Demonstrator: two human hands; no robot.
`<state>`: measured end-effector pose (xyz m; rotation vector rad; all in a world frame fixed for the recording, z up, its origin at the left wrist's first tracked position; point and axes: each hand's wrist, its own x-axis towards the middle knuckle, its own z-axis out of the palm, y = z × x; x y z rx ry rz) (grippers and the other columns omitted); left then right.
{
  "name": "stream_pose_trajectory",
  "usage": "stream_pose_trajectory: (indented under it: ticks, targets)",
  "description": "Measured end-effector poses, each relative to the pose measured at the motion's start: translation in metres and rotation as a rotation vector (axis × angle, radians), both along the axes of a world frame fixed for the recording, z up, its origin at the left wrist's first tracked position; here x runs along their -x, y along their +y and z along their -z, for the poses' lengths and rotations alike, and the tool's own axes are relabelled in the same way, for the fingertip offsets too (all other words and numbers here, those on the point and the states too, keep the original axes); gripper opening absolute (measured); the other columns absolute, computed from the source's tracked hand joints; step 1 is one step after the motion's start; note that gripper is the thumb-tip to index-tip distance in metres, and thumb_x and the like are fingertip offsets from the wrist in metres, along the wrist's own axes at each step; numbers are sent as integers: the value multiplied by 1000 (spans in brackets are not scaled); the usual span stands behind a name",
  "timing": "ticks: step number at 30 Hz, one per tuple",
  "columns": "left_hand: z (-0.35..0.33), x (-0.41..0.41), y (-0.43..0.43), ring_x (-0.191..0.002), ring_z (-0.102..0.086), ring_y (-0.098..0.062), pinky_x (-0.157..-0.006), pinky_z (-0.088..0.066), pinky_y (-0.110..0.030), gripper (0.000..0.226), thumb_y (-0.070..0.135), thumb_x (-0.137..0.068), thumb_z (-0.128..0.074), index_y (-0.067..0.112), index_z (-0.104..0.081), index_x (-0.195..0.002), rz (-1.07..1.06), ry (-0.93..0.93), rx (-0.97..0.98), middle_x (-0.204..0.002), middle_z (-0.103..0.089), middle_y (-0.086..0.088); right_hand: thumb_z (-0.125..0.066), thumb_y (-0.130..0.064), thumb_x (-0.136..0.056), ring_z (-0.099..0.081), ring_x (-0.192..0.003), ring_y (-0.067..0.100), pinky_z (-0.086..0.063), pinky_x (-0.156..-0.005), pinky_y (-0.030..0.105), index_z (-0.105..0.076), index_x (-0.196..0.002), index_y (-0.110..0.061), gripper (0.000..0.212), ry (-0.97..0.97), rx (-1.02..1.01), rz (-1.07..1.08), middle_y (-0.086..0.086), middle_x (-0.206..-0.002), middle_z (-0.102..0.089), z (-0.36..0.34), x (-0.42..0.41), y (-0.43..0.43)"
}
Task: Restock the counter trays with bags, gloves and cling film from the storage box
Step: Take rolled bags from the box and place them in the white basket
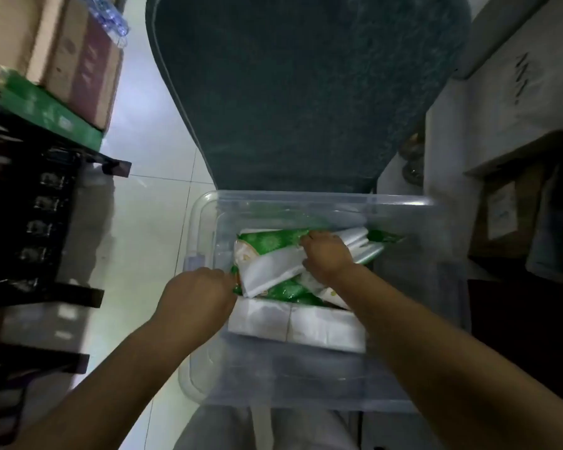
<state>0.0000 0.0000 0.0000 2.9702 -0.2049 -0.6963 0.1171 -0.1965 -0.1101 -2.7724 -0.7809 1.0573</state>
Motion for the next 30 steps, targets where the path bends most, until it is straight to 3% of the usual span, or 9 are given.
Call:
stream_pose_trajectory:
  ticks: [4, 10, 15, 18, 20, 22, 26, 28, 30]
  targets:
    - [18, -3, 8, -35, -52, -22, -36, -36, -19, 20, 9, -54, -83, 16, -64, -54, -14, -50, 12, -44, -57, -1, -68, -41, -77, -40, -125, 31, -32, -105, 45, -37, -135, -14, 71, 83, 163, -199, 12, -137, -43, 28, -7, 15]
    - [35, -1, 17, -34, -51, -22, -39, -41, -20, 21, 9, -49, -83, 15, -63, -52, 29, -52, 9, -43, -57, -2, -75, -44, -65, -37, -127, 33, -24, -109, 53, -30, -136, -13, 90, -7, 270, -264, 15, -139, -38, 56, 3, 24]
    - [35, -2, 17, -33, -51, -22, -38, -37, -20, 20, 13, -52, -83, 13, -63, -51, -5, -73, 6, -42, -57, -3, -66, -52, -66, -36, -123, 34, -22, -111, 49, -41, -132, -10, 83, -38, 217, -316, 17, -135, -40, 44, 13, 19]
    - [33, -6, 11, -37, -54, -24, -40, -38, -22, 17, 16, -55, -82, 14, -65, -54, -29, -83, 18, -46, -60, -5, -65, -56, -66, -50, -110, 33, -32, -103, 43, -45, -124, -9, 77, 30, 144, -260, 16, -122, -53, 20, 23, 7]
    - [34, -10, 4, -57, -63, -26, -49, -44, -27, 10, 25, -71, -72, 15, -70, -75, -78, -88, 90, -66, -69, -6, -65, -59, -63, -58, -96, 32, -37, -95, 40, -50, -113, -10, 71, -4, 104, -261, 13, -106, -63, -2, 30, 2]
    - [35, -15, -2, -87, -63, -25, -67, -48, -31, 26, 34, -84, -56, 19, -67, -103, -141, 9, 180, -97, -70, -5, -65, -59, -57, -60, -85, 32, -40, -88, 40, -53, -102, -12, 66, -73, 52, -243, 11, -93, -66, -26, 38, -2]
    - [26, -27, -18, -109, -55, -20, -83, -45, -32, 60, 52, -75, -60, 28, -47, -129, -216, 247, 387, -125, -59, 1, -62, -51, -54, -54, -72, 30, -40, -76, 41, -50, -87, -14, 51, -351, -175, -150, 7, -78, -60, -74, 59, -11]
    - [15, -36, -20, -101, -59, -16, -77, -47, -30, 69, 64, -63, -61, 36, -48, -125, -264, 343, 413, -117, -62, 9, -61, -46, -60, -49, -71, 29, -36, -75, 42, -47, -89, -14, 45, -482, -258, -121, 6, -79, -57, -92, 68, -11]
    - [3, -46, -16, -83, -61, -12, -65, -47, -28, 45, 61, -58, -65, 37, -60, -96, -210, 420, 471, -93, -66, 13, -63, -46, -62, -48, -73, 29, -35, -75, 42, -48, -95, -13, 49, -561, -282, -132, 7, -83, -57, -103, 76, -11]
